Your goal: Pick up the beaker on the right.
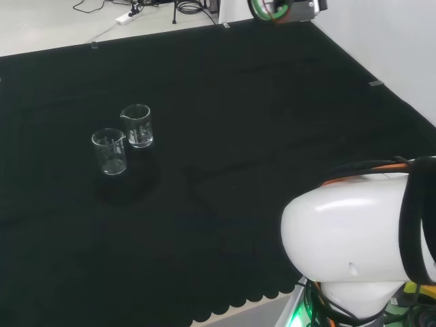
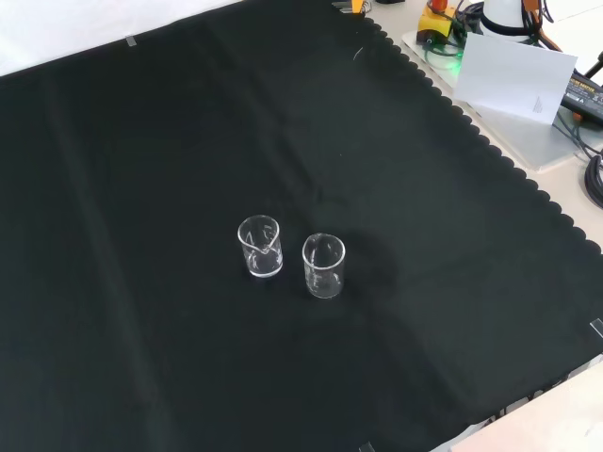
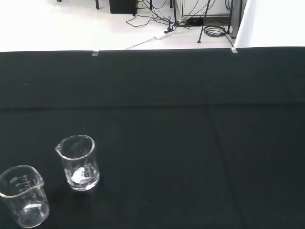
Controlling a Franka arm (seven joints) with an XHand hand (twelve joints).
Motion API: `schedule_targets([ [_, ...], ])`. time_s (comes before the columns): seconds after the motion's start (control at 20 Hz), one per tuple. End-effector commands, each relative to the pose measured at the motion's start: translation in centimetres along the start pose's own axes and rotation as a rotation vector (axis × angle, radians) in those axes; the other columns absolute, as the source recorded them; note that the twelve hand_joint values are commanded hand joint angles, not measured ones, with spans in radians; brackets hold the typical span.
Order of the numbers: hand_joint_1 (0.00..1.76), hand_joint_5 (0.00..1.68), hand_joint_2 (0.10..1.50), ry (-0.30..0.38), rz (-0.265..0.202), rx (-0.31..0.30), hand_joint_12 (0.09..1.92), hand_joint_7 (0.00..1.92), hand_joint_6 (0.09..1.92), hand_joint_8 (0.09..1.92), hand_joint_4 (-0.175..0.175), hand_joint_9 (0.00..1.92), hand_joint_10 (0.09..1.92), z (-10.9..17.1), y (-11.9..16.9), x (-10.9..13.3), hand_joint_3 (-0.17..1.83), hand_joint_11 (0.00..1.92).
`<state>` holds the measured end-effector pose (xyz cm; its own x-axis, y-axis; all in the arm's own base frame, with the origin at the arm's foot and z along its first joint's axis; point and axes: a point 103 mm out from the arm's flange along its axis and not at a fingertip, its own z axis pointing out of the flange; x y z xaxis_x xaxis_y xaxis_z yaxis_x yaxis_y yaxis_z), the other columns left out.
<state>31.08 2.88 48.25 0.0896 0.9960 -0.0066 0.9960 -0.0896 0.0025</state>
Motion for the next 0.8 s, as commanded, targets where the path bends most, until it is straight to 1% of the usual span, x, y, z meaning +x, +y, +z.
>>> schedule_targets([
  [0.05,0.11,0.16,1.30,-0.014,-0.012,0.015,0.93,0.05,0.09,0.41,0.004,0.07,0.61,1.3,0.6,3.4,0.26,0.00],
  [0.25,0.20,0.14,1.25,-0.026,-0.015,0.032,0.94,0.06,0.09,0.42,0.000,0.08,0.62,2.8,1.4,6.2,0.23,0.00],
  [0.4,0.23,0.14,1.23,-0.034,-0.029,0.039,0.95,0.07,0.09,0.42,-0.002,0.09,0.63,4.3,2.6,7.8,0.22,0.00],
  [0.5,0.24,0.14,1.22,-0.024,-0.052,0.044,0.96,0.07,0.09,0.42,-0.003,0.09,0.63,5.6,4.1,7.4,0.22,0.00],
  [0.8,0.27,0.14,1.20,0.028,-0.133,0.076,0.98,0.07,0.09,0.43,-0.004,0.09,0.63,9.1,9.7,3.2,0.21,0.00],
])
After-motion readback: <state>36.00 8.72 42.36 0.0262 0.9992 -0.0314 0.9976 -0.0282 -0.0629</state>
